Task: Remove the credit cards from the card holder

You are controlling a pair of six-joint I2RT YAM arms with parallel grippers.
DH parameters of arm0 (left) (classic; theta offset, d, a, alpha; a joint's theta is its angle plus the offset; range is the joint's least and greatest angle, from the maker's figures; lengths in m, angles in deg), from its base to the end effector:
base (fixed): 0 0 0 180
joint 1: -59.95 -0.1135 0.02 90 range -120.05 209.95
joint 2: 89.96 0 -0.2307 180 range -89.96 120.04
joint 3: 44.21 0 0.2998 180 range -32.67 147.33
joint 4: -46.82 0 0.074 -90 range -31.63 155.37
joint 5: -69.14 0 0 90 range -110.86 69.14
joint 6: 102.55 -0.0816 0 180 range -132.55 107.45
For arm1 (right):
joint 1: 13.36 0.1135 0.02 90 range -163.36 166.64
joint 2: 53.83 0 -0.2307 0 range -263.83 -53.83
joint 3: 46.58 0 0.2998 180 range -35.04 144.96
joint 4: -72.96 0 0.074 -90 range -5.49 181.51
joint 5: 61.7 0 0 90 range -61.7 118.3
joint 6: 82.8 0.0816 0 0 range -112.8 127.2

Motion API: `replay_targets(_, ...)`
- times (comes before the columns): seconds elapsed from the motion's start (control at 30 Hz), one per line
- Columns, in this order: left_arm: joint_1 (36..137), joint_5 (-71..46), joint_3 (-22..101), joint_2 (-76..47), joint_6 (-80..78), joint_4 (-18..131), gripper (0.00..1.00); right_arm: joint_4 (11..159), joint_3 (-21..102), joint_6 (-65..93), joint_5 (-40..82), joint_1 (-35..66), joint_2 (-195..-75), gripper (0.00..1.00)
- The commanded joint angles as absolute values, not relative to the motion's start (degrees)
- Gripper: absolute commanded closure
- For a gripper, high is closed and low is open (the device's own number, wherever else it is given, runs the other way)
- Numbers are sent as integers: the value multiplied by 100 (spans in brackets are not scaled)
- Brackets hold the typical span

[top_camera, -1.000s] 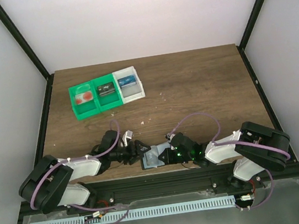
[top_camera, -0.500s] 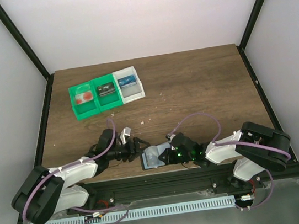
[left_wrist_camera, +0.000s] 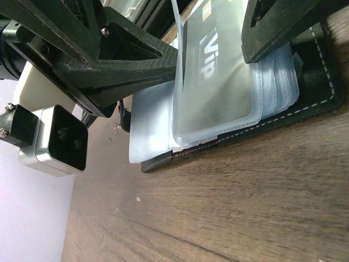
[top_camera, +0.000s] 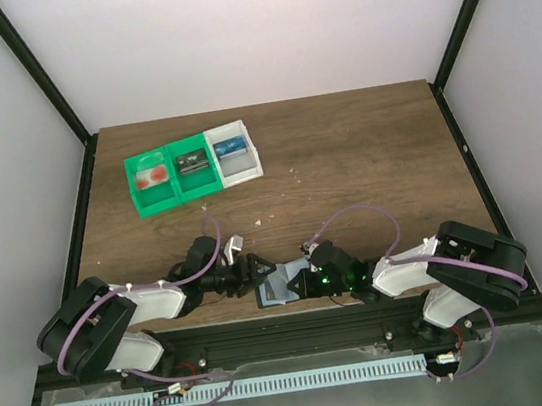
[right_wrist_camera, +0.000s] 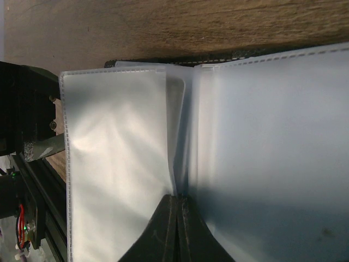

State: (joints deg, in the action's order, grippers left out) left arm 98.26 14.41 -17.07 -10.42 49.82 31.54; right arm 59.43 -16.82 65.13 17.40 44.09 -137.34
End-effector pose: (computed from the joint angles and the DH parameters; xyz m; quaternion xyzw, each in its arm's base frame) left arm 0.1851 -0.2063 0.0180 -0.0459 0.8627 -0.4998 0.0620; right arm 0.1424 0.2518 0.0014 -0.0362 0.9032 0.4002 0.1511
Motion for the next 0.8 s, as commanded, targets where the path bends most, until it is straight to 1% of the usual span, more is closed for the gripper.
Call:
replay_targets(0.0, 9916, 1510, -1704, -794, 4856, 2932, 27, 6076, -1683, 6491, 1676, 4376, -13791, 100)
replay_targets(0.17, 10008, 1517, -1550, -843, 4828, 3016, 31, 6051, -1663, 6487, 1636, 4376, -13838, 100)
replay_targets(0.4, 10113, 1576, -1438, -896, 4931, 3045, 42, 6031, -1676, 6483, 1641, 4374, -13817, 100)
replay_targets(0.53, 10163, 1566, -1380, -928, 4945, 3081, 47, 6084, -1635, 6441, 1648, 4378, -13778, 99)
replay_targets(0.67, 10227, 1575, -1292, -954, 4983, 3056, 48, 6310, -1526, 6366, 1667, 4372, -13608, 93)
replay_targets(0.77, 10275, 1585, -1191, -910, 5022, 3024, 47, 6695, -1479, 6315, 1845, 4375, -13227, 85)
